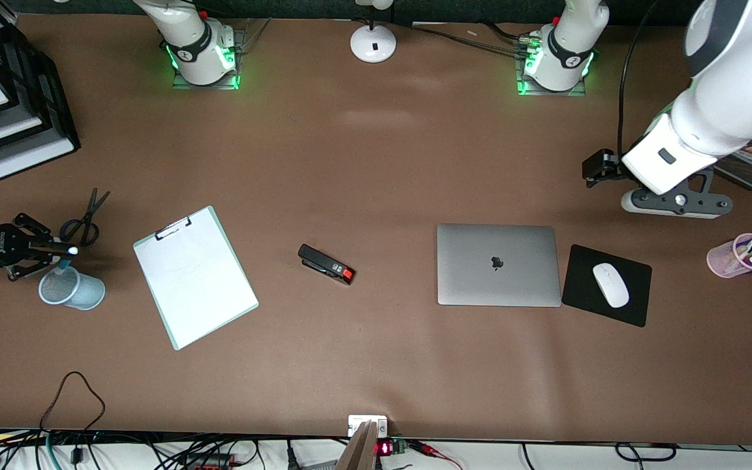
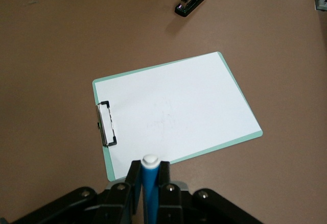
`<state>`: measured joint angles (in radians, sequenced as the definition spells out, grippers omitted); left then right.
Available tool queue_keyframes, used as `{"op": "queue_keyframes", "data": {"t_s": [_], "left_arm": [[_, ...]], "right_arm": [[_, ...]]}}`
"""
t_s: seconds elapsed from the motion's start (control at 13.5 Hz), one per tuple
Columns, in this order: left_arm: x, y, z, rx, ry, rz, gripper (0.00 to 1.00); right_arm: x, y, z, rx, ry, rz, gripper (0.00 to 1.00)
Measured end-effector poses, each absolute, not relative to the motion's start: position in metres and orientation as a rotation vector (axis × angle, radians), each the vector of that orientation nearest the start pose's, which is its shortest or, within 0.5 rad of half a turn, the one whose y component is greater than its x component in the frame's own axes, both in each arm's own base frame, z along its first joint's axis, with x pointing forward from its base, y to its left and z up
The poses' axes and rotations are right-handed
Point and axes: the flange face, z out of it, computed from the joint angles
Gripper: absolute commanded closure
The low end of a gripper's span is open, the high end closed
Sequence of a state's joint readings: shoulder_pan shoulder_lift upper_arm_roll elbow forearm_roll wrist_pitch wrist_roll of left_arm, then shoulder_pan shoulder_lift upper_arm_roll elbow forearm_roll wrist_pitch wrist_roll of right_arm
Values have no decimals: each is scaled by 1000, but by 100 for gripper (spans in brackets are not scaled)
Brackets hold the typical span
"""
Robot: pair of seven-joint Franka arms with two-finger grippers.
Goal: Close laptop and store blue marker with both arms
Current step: 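Lower the marker into the light blue cup while the left gripper rises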
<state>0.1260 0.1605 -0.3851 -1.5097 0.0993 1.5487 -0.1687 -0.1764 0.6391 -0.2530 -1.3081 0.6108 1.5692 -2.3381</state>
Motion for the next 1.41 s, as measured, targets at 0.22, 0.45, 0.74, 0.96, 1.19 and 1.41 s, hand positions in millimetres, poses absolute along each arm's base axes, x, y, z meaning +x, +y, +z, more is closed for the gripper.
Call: {"op": "queue_keyframes", "data": {"t_s": [0.22, 0.45, 0.74, 0.96, 1.19, 1.41], "left_arm": [[576, -147, 563, -3030, 208, 136, 0], [575, -150, 562, -3026, 219, 137, 0], [577, -145, 562, -3027, 205, 136, 0], [582, -140, 559, -3033, 192, 124, 0], [585, -137, 556, -3037, 186, 118, 0], [587, -137, 554, -3038, 186, 122, 0]], "right_arm": [[673, -200, 363, 2101, 2765, 713, 99], [677, -207, 355, 2060, 2771, 776, 99], [679, -221, 335, 2080, 2765, 772, 99], [679, -224, 324, 2081, 2776, 780, 99], [679, -224, 309, 2089, 2786, 819, 99], [679, -235, 297, 2101, 2780, 836, 99]]}}
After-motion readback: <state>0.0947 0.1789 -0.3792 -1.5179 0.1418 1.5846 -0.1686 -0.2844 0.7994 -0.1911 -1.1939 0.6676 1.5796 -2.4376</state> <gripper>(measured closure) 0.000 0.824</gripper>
